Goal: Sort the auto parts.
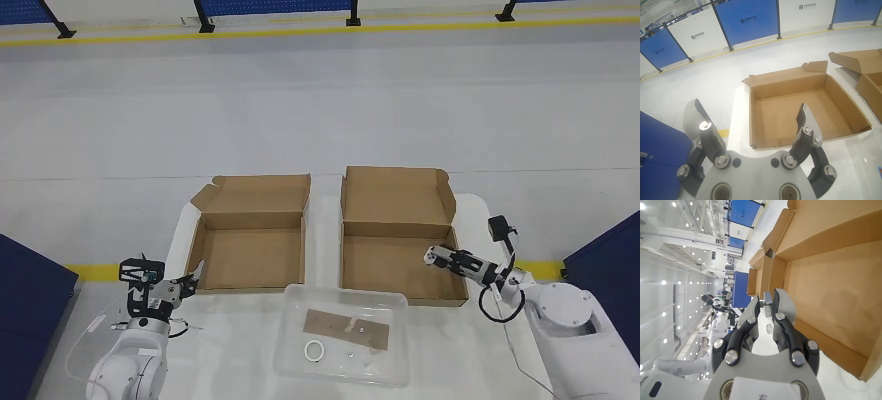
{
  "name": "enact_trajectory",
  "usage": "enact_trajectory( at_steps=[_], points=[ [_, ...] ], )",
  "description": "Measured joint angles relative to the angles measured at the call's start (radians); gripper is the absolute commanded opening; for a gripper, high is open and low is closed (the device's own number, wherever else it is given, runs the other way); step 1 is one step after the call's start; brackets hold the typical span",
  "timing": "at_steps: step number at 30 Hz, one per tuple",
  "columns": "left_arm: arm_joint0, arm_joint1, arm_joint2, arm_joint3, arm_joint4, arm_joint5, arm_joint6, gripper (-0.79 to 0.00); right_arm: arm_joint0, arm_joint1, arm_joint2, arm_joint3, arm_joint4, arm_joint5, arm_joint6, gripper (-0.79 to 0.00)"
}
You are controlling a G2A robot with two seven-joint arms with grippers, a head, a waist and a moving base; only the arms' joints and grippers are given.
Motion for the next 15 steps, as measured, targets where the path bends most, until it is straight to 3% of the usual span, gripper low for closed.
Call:
enact_trajectory(
  at_steps=[15],
  points=[
    [0.0, 0.0, 0.0, 0.0, 0.0, 0.0, 0.0, 0.0, 0.145, -0.017, -0.17, 0.082, -0.337, 0.111, -0.106, -0.785]
  ],
)
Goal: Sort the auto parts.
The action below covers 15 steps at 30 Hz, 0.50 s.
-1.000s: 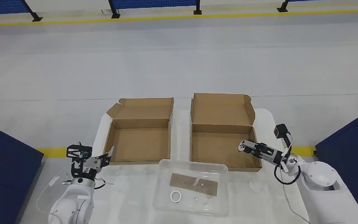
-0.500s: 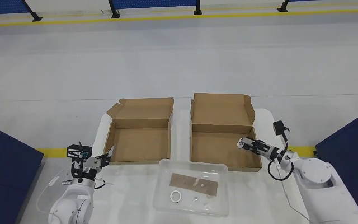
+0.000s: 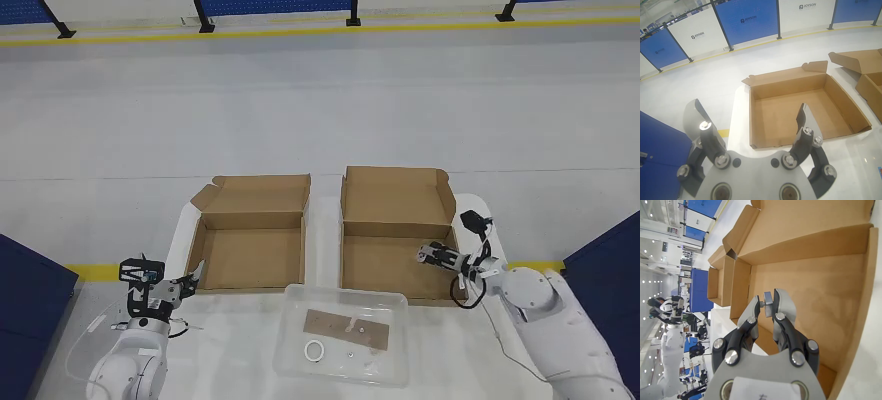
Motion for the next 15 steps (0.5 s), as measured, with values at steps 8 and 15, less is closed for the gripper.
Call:
enact_trajectory(
  at_steps=[8, 15],
  points=[
    [0.0, 0.0, 0.0, 0.0, 0.0, 0.0, 0.0, 0.0, 0.01, -0.005, -0.029, 0.014, -0.077, 0.016, -0.038, -0.785],
    [0.0, 0.0, 0.0, 0.0, 0.0, 0.0, 0.0, 0.0, 0.011, -0.004, -0.029, 0.014, -0.089, 0.009, -0.046, -0.785]
  ],
)
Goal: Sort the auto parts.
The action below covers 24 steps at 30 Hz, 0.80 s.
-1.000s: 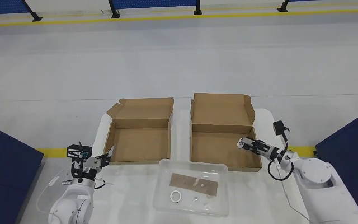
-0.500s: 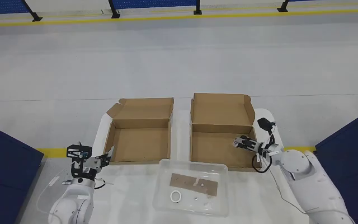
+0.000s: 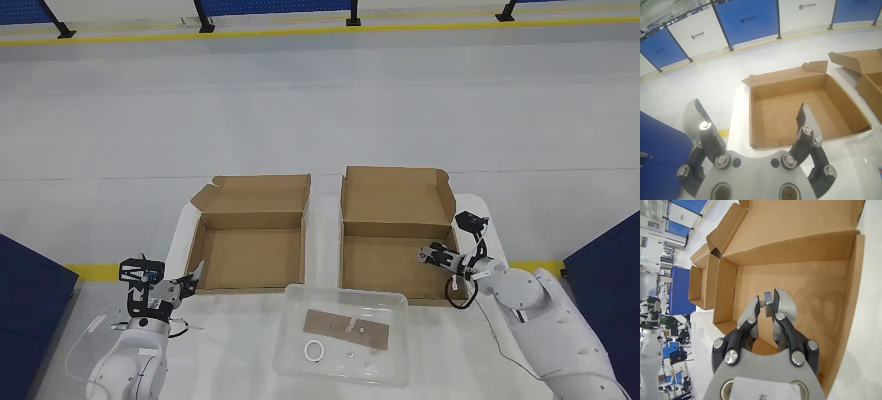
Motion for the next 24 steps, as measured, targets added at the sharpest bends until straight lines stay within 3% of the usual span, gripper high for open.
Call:
enact_trajectory(
  at_steps=[6, 24],
  points=[
    [0.0, 0.0, 0.0, 0.0, 0.0, 0.0, 0.0, 0.0, -0.004, 0.0, -0.002, -0.004, -0.014, 0.009, -0.013, -0.785],
    [0.0, 0.0, 0.0, 0.0, 0.0, 0.0, 0.0, 0.0, 0.016, -0.018, -0.123, -0.075, -0.375, 0.279, -0.062, -0.785]
  ],
)
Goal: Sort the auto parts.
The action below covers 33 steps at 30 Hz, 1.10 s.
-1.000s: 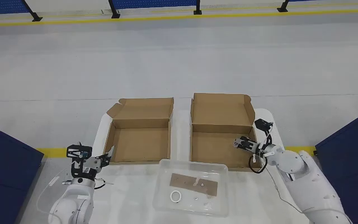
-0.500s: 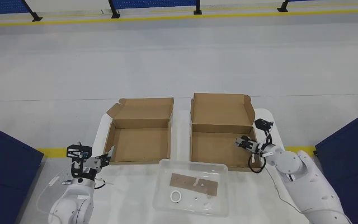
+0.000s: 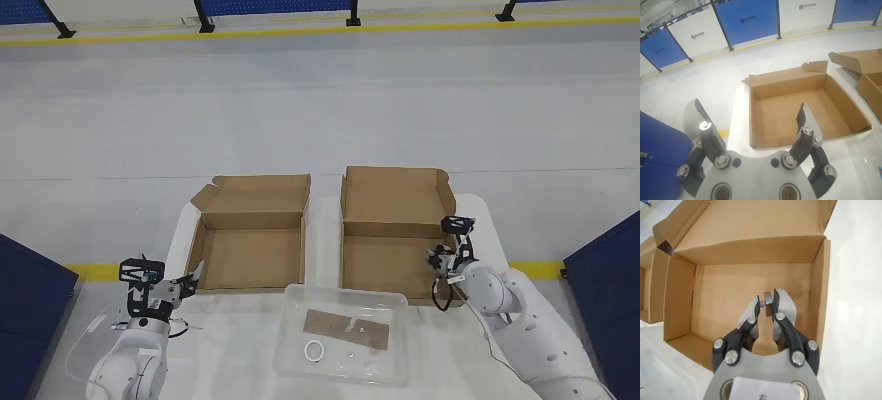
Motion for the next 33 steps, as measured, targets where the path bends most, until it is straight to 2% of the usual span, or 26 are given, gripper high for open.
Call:
enact_trajectory(
  at_steps=[13, 27, 28, 30, 31, 33],
  points=[
    [0.0, 0.0, 0.0, 0.0, 0.0, 0.0, 0.0, 0.0, 0.041, -0.021, -0.058, 0.046, -0.085, 0.043, 0.012, -0.785],
    [0.0, 0.0, 0.0, 0.0, 0.0, 0.0, 0.0, 0.0, 0.03, -0.031, -0.04, 0.029, -0.095, 0.037, 0.005, -0.785],
    [0.0, 0.0, 0.0, 0.0, 0.0, 0.0, 0.0, 0.0, 0.027, -0.031, -0.037, 0.025, -0.097, 0.036, 0.005, -0.751],
    [0.0, 0.0, 0.0, 0.0, 0.0, 0.0, 0.0, 0.0, 0.024, -0.031, -0.033, 0.02, -0.1, 0.035, 0.006, -0.591],
    [0.0, 0.0, 0.0, 0.0, 0.0, 0.0, 0.0, 0.0, 0.021, -0.032, -0.03, 0.016, -0.1, 0.034, 0.007, -0.486],
    [0.0, 0.0, 0.0, 0.0, 0.0, 0.0, 0.0, 0.0, 0.017, -0.032, -0.025, 0.008, -0.1, 0.031, 0.007, 0.0]
  ],
)
